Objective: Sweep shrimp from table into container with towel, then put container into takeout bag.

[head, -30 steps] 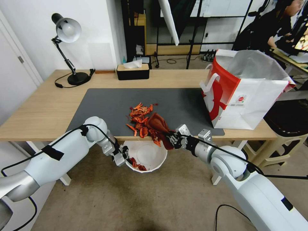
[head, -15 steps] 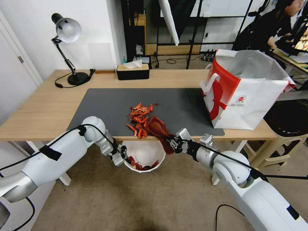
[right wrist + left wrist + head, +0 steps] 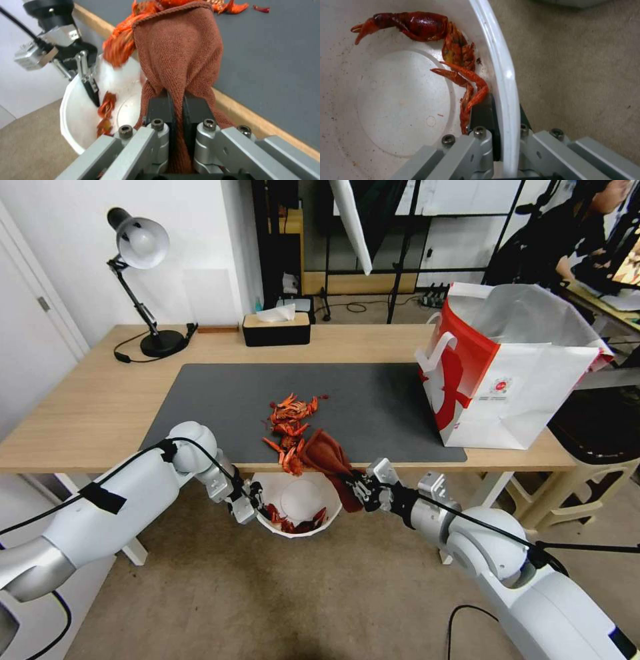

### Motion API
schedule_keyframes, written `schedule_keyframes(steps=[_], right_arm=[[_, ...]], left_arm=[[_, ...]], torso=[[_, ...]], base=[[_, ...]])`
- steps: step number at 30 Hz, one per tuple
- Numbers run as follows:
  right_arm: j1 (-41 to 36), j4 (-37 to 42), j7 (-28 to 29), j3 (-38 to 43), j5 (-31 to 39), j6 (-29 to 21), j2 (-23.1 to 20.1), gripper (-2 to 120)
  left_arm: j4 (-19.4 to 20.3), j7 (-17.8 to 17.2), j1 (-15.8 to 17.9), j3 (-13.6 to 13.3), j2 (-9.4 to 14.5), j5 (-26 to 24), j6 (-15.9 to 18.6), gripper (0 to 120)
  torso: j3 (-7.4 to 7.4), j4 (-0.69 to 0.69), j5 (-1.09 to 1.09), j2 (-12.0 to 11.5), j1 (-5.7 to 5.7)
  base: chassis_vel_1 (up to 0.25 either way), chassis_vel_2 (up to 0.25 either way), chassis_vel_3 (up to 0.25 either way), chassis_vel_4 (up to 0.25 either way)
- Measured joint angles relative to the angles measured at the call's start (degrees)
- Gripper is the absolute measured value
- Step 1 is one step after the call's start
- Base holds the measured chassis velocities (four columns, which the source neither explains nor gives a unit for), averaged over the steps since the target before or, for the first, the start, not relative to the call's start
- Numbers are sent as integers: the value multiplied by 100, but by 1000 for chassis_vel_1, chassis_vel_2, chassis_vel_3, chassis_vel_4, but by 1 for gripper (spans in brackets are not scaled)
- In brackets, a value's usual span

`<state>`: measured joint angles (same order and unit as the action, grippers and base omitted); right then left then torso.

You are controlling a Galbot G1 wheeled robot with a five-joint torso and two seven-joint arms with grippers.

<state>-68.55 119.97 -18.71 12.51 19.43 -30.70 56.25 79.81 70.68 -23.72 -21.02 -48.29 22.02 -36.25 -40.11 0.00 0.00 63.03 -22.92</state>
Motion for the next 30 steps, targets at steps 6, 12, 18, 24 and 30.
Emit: schedule_keyframes(steps=[6,12,18,24,30], right_arm=[[-192,95,-64,79,-41,83,-47,2],[-247,128,-89,125,-31,151,-46,2],[-221,184,-89,203,108,219,-42,2],[438,174,93,342,1030,448,-60,2],[1544,-657,783,144,1634,678,39,2]], left_arm=[[-11,-4,-1,3,-13,0,-1,0],[-28,-4,1,3,-24,0,-3,0],[-27,-4,1,2,-24,0,-4,0],[3,6,-30,12,16,0,-2,0],[23,8,-91,105,124,-24,-21,0]], torso=[[0,0,1,0,0],[0,0,1,0,0],[0,-1,0,0,0],[0,0,0,0,0],[0,0,0,0,0]], base=[[0,0,0,0],[0,0,0,0],[0,0,0,0],[0,0,0,0],[0,0,0,0]])
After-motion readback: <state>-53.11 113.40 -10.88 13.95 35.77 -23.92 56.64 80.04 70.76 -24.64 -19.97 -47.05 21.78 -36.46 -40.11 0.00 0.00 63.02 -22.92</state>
